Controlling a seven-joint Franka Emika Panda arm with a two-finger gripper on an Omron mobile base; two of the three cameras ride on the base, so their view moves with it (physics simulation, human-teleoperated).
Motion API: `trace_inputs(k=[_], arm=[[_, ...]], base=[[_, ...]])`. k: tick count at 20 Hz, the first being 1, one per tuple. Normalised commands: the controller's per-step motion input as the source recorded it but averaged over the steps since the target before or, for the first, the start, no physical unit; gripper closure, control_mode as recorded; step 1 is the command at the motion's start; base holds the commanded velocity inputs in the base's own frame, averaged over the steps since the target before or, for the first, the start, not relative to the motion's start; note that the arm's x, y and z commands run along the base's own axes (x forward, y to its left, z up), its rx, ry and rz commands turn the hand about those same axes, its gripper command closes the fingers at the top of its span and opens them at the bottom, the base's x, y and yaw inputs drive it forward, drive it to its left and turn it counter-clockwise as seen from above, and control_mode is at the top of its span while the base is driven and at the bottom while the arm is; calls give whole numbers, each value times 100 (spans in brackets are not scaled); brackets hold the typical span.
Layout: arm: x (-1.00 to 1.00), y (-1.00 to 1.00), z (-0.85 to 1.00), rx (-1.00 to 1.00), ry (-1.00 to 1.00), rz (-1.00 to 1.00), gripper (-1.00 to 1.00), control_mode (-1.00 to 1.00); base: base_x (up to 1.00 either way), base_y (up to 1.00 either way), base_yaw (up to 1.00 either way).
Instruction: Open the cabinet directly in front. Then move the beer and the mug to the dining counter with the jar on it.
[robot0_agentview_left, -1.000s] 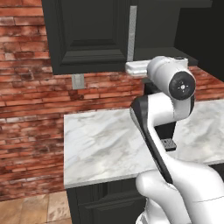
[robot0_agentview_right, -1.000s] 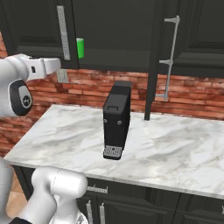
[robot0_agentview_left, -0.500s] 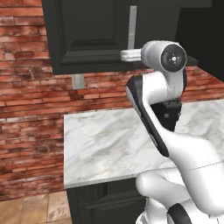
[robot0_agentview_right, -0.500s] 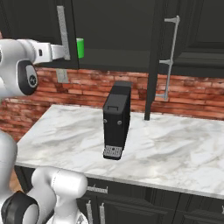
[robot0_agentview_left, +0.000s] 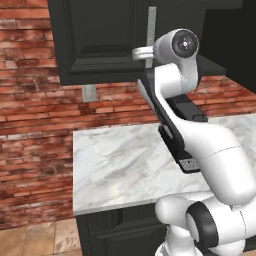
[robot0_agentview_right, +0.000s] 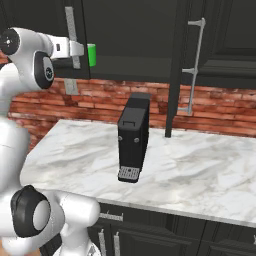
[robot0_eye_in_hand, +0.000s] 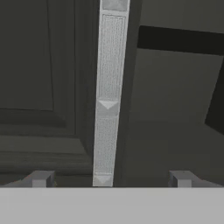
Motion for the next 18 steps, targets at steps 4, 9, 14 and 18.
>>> trace_inputs(k=[4,9,14,18], arm=[[55,9,0,1,3,0,-100,-100],[54,6,0,8,0,0,-100,-100],[77,0,-1,6,0,0,-100,-100],[94,0,-12,2,0,0,-100,-100]], base=[[0,0,0],[0,0,0],[0,0,0],[0,0,0]])
